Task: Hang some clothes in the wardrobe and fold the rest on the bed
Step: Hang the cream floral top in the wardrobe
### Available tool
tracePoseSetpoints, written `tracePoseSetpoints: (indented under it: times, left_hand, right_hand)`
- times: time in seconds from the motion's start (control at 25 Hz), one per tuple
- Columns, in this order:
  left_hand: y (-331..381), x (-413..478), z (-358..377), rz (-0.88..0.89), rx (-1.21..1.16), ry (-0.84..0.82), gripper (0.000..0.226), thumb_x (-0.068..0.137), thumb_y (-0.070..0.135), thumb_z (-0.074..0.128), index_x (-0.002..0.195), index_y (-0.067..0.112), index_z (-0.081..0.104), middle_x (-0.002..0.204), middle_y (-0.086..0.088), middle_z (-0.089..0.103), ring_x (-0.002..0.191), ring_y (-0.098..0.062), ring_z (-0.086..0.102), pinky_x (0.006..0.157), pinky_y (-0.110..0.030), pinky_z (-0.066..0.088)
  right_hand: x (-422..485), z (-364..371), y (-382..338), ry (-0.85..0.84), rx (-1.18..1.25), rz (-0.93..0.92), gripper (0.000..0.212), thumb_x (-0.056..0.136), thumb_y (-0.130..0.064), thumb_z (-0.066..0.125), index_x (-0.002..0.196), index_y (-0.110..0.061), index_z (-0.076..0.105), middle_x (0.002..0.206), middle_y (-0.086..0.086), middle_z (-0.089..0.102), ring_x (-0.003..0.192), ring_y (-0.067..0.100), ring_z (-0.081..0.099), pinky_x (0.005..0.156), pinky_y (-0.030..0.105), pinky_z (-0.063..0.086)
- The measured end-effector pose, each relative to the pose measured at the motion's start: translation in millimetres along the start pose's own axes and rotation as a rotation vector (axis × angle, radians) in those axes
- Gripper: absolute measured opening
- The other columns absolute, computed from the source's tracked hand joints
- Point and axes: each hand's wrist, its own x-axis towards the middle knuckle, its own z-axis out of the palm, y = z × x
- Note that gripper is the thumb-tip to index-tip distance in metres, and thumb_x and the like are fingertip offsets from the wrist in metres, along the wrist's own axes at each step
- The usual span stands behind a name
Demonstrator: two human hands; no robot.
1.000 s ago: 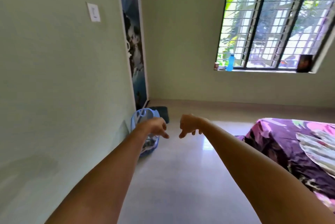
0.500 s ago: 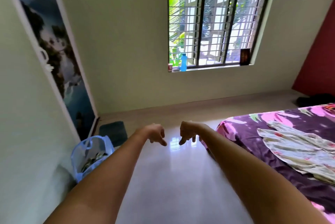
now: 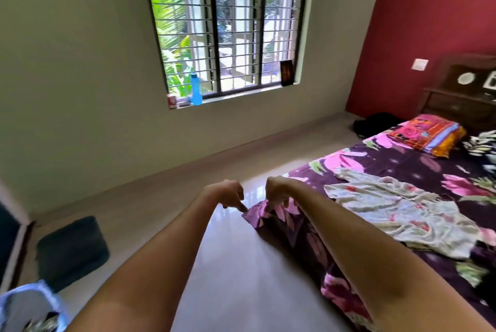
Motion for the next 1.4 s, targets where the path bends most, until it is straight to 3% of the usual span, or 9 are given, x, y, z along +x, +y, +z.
tracePoseSetpoints:
  times: [0.12, 0.28, 0.44, 0.56, 0.72, 0.84, 1.08, 1.24, 1.4]
  left_hand:
    - [15, 76, -31, 0.102, 0.042, -0.016, 0.051, 0.084, 0.034, 0.069, 0.125, 0.009, 0.056, 0.114, -0.013, 0.063, 0.07, -0.021, 0.056, 0.056, -0.02, 0.042]
    - [41, 162, -79, 0.241, 0.099, -0.055, 0.049, 0.087, 0.03, 0.067, 0.126, 0.004, 0.055, 0.109, -0.017, 0.064, 0.063, -0.019, 0.055, 0.05, -0.014, 0.04]
    - [73, 248, -109, 0.37, 0.152, -0.076, 0.05, 0.086, 0.03, 0.067, 0.127, 0.003, 0.055, 0.123, -0.014, 0.06, 0.096, -0.029, 0.062, 0.058, -0.016, 0.044]
    - [99, 297, -109, 0.458, 0.218, -0.132, 0.047, 0.086, 0.029, 0.068, 0.124, 0.002, 0.057, 0.118, -0.017, 0.063, 0.076, -0.025, 0.061, 0.045, -0.007, 0.039]
    - [149, 370, -109, 0.568, 0.282, -0.161, 0.046, 0.084, 0.03, 0.069, 0.12, 0.003, 0.06, 0.112, -0.016, 0.065, 0.083, -0.026, 0.063, 0.077, -0.028, 0.049]
    - [196, 420, -110, 0.646, 0.332, -0.172, 0.046, 0.086, 0.029, 0.067, 0.121, 0.001, 0.059, 0.111, -0.017, 0.065, 0.078, -0.023, 0.062, 0.077, -0.028, 0.046]
    - [325, 520, -118, 0.747, 0.397, -0.214, 0.048, 0.088, 0.032, 0.063, 0.126, 0.003, 0.056, 0.134, -0.013, 0.053, 0.118, -0.026, 0.05, 0.093, -0.028, 0.036]
    - [391, 569, -109, 0.788, 0.4, -0.262, 0.053, 0.086, 0.036, 0.065, 0.13, 0.009, 0.052, 0.137, -0.011, 0.049, 0.122, -0.027, 0.048, 0.101, -0.031, 0.037]
    - [443, 606, -102, 0.85, 0.467, -0.329, 0.051, 0.088, 0.036, 0.064, 0.13, 0.01, 0.051, 0.135, -0.01, 0.051, 0.12, -0.027, 0.051, 0.098, -0.03, 0.039]
  right_hand:
    - [49, -33, 35, -0.009, 0.06, 0.086, 0.032, 0.08, -0.02, 0.076, 0.097, 0.006, 0.067, 0.073, 0.012, 0.061, 0.063, 0.024, 0.063, 0.037, 0.02, 0.047]
    - [92, -82, 76, 0.04, 0.195, 0.204, 0.033, 0.082, -0.018, 0.074, 0.102, 0.005, 0.064, 0.075, 0.01, 0.061, 0.061, 0.025, 0.062, 0.027, 0.017, 0.038]
    - [125, -113, 120, 0.106, 0.264, 0.288, 0.039, 0.08, -0.019, 0.076, 0.108, 0.004, 0.062, 0.066, 0.005, 0.054, 0.053, 0.017, 0.052, 0.03, 0.018, 0.038]
    - [142, -120, 153, 0.067, 0.297, 0.349, 0.034, 0.082, -0.017, 0.073, 0.109, 0.0, 0.06, 0.077, 0.009, 0.055, 0.052, 0.013, 0.047, 0.026, 0.014, 0.034]
    - [171, -135, 219, 0.074, 0.419, 0.436, 0.032, 0.082, -0.016, 0.073, 0.107, -0.002, 0.06, 0.085, 0.011, 0.056, 0.054, 0.014, 0.049, 0.028, 0.013, 0.035]
    - [193, -148, 274, 0.081, 0.444, 0.485, 0.036, 0.083, -0.018, 0.072, 0.112, 0.0, 0.059, 0.088, 0.014, 0.055, 0.053, 0.015, 0.049, 0.028, 0.014, 0.036]
    - [224, -195, 410, 0.102, 0.539, 0.597, 0.042, 0.082, -0.019, 0.074, 0.114, 0.003, 0.06, 0.073, 0.008, 0.056, 0.058, 0.019, 0.055, 0.028, 0.013, 0.035]
    - [231, -207, 480, 0.135, 0.536, 0.664, 0.04, 0.082, -0.019, 0.074, 0.113, 0.001, 0.061, 0.097, 0.015, 0.063, 0.064, 0.021, 0.058, 0.035, 0.02, 0.038]
    - [235, -207, 531, 0.081, 0.578, 0.706, 0.016, 0.085, -0.017, 0.07, 0.094, -0.009, 0.058, 0.082, 0.01, 0.054, 0.056, 0.015, 0.049, 0.04, 0.024, 0.037]
